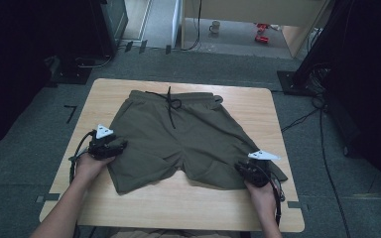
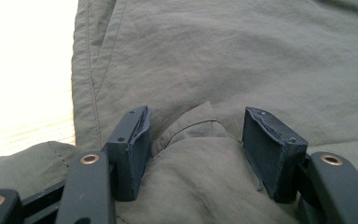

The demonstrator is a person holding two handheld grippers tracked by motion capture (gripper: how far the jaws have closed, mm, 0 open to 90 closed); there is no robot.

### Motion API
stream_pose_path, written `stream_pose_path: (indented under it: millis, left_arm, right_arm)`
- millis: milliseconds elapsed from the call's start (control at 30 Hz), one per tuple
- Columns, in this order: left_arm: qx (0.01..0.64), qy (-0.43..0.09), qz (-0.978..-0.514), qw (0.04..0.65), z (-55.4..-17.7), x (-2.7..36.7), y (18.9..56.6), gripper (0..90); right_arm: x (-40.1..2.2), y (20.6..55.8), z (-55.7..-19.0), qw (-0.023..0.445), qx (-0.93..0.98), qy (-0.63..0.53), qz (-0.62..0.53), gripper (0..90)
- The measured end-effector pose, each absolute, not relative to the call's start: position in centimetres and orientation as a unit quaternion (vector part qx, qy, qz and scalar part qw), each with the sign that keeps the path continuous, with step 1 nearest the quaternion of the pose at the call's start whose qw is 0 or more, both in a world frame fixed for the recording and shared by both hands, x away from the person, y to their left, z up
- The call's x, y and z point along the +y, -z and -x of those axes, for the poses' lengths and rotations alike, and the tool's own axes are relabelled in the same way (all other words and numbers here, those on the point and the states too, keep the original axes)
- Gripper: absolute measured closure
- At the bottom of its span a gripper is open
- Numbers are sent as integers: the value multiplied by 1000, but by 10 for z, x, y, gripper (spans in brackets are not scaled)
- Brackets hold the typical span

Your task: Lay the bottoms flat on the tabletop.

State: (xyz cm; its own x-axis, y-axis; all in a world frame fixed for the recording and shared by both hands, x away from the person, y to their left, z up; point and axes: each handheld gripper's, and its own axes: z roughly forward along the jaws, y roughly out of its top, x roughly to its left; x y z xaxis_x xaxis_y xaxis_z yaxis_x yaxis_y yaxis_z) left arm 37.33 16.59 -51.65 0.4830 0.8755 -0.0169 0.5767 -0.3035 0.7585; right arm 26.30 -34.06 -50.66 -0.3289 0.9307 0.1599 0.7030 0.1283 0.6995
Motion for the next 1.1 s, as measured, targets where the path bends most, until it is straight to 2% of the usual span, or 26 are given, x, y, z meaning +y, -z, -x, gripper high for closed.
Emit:
stream_pose_path:
  millis: [300, 500, 967, 1100]
  left_arm:
    - [465, -205, -781, 362, -372, 166, 516, 415]
    - [464, -203, -783, 361, -369, 169, 516, 410]
    - [465, -209, -780, 363, -364, 173, 509, 404]
    - [466, -209, -779, 363, -364, 174, 508, 404]
  right_arm:
    - [-333, 505, -231, 158, 740, -369, -539, 664]
    - [-328, 504, -218, 149, 739, -379, -537, 631]
    - [-310, 499, -184, 118, 744, -401, -520, 645]
    - [-309, 493, -180, 129, 742, -416, -510, 665]
